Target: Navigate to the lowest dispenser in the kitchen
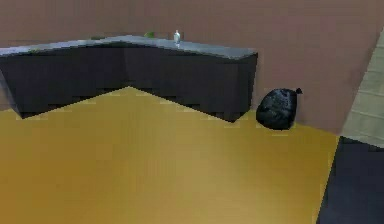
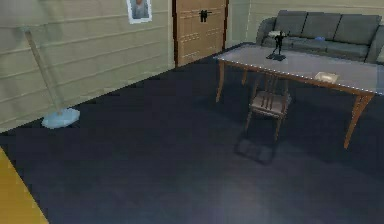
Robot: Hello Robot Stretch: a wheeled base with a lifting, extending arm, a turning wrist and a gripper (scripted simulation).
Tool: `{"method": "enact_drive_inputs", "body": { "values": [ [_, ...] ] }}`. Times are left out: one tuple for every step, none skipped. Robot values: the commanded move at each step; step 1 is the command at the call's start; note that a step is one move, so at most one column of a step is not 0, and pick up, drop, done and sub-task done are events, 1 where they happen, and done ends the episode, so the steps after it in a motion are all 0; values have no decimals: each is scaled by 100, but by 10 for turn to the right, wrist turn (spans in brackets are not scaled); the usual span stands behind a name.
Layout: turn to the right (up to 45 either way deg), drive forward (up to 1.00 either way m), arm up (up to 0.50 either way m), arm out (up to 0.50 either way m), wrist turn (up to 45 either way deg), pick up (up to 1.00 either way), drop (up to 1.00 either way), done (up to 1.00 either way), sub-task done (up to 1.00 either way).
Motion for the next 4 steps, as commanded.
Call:
{"method": "enact_drive_inputs", "body": {
  "values": [
    [-30,0,0,0,0,0,0,0,0],
    [0,100,0,0,0,0,0,0,0],
    [0,100,0,0,0,0,0,0,0],
    [0,30,0,0,0,0,0,0,0]
  ]
}}
